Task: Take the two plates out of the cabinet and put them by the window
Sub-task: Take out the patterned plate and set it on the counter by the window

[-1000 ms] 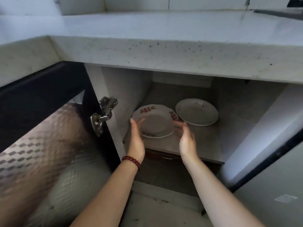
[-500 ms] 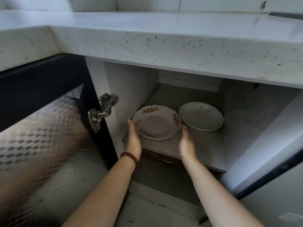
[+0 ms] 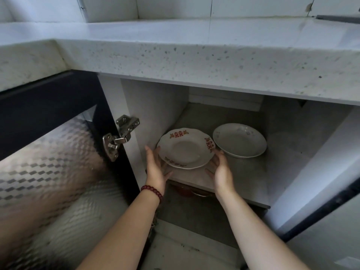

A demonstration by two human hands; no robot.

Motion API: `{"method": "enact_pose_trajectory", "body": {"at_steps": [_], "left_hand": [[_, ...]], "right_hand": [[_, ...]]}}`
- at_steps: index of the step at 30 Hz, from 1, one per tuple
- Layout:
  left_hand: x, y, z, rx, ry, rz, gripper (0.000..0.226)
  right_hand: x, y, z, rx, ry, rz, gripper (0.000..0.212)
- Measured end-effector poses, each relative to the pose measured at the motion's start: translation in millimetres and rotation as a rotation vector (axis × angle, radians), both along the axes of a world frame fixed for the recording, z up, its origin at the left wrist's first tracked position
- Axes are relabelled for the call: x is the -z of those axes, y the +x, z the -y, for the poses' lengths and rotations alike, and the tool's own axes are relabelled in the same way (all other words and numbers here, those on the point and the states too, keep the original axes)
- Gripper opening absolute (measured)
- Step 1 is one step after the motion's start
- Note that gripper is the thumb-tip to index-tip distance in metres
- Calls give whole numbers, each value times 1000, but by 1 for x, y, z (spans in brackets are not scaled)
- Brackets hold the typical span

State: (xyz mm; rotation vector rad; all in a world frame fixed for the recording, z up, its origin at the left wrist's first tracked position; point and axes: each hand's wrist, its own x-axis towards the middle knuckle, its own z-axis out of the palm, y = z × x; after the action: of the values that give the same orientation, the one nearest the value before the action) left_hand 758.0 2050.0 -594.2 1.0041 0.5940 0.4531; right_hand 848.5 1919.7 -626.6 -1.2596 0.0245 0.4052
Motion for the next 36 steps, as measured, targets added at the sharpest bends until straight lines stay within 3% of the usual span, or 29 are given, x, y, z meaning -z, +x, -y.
{"method": "enact_pose_trajectory", "body": {"at_steps": [17,27,36], "left_hand": [[6,-2,0,67,-23,-61,78],[6,-23,22,73,-41,-73,81],[-3,-13,13,-3,10,-84,71]], "right_hand": [[-1,6,6,-43,89,-105,48],[-1,-7,30,-6,49,-135,40],[-8,6,29,12,12,-152,47]]}}
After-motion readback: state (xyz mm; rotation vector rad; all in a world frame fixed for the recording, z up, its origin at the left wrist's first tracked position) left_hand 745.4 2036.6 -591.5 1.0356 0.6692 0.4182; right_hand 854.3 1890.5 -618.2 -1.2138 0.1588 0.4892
